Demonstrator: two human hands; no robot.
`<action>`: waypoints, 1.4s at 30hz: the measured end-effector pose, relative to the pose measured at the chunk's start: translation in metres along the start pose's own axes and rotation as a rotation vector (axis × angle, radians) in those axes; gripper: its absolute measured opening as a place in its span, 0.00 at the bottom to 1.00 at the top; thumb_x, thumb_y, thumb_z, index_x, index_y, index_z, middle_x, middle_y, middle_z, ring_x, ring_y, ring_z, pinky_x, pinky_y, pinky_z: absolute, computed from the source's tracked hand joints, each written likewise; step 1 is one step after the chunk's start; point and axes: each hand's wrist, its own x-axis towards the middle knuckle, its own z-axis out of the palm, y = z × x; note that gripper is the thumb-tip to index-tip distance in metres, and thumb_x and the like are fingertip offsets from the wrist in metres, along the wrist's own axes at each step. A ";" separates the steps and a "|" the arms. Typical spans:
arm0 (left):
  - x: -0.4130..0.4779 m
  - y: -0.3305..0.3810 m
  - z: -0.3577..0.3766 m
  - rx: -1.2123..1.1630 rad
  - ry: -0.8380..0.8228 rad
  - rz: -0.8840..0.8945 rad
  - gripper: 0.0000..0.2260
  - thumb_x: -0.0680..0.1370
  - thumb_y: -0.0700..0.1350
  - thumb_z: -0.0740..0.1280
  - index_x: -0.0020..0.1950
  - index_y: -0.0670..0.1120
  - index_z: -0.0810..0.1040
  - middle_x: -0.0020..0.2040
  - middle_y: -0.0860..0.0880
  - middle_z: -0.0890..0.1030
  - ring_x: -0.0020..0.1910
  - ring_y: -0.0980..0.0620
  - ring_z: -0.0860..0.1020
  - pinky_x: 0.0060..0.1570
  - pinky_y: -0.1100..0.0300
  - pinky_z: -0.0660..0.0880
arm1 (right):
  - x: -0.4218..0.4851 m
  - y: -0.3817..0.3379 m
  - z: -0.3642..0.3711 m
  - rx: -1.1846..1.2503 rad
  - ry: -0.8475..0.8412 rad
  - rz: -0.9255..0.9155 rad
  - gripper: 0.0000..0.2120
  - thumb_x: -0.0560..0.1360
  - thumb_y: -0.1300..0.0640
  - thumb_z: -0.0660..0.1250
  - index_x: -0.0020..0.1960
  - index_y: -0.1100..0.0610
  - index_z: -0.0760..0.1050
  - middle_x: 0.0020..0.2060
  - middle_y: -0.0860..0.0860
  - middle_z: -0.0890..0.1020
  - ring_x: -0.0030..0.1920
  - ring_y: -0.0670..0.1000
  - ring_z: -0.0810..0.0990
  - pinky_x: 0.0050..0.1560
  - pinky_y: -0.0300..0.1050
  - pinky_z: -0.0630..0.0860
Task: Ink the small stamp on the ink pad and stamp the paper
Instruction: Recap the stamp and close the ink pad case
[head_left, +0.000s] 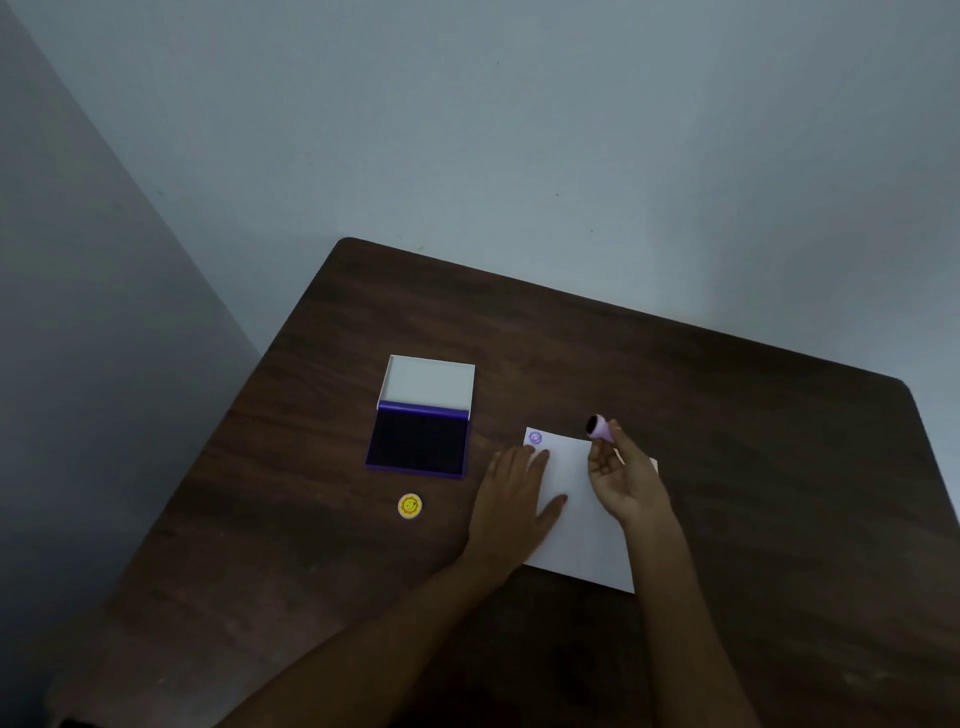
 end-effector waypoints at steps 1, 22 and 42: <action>-0.001 -0.005 -0.004 -0.029 0.035 -0.019 0.23 0.77 0.59 0.53 0.60 0.45 0.74 0.54 0.46 0.82 0.53 0.50 0.80 0.53 0.54 0.76 | -0.001 0.002 -0.002 0.008 -0.032 0.012 0.05 0.76 0.62 0.62 0.46 0.63 0.75 0.41 0.56 0.80 0.41 0.48 0.80 0.32 0.36 0.79; -0.074 -0.091 -0.034 -0.090 0.007 -0.271 0.20 0.76 0.47 0.64 0.68 0.48 0.66 0.68 0.48 0.68 0.64 0.53 0.68 0.64 0.61 0.66 | -0.027 0.107 -0.014 -0.963 -0.167 -0.086 0.15 0.73 0.60 0.66 0.59 0.62 0.74 0.45 0.50 0.78 0.43 0.44 0.76 0.42 0.27 0.74; -0.048 -0.088 -0.073 -1.454 -0.085 -0.972 0.10 0.75 0.39 0.66 0.54 0.36 0.77 0.47 0.42 0.79 0.46 0.49 0.78 0.35 0.66 0.79 | -0.011 0.128 -0.009 -0.777 -0.211 -0.083 0.16 0.77 0.68 0.57 0.64 0.69 0.66 0.66 0.67 0.68 0.41 0.47 0.75 0.35 0.29 0.77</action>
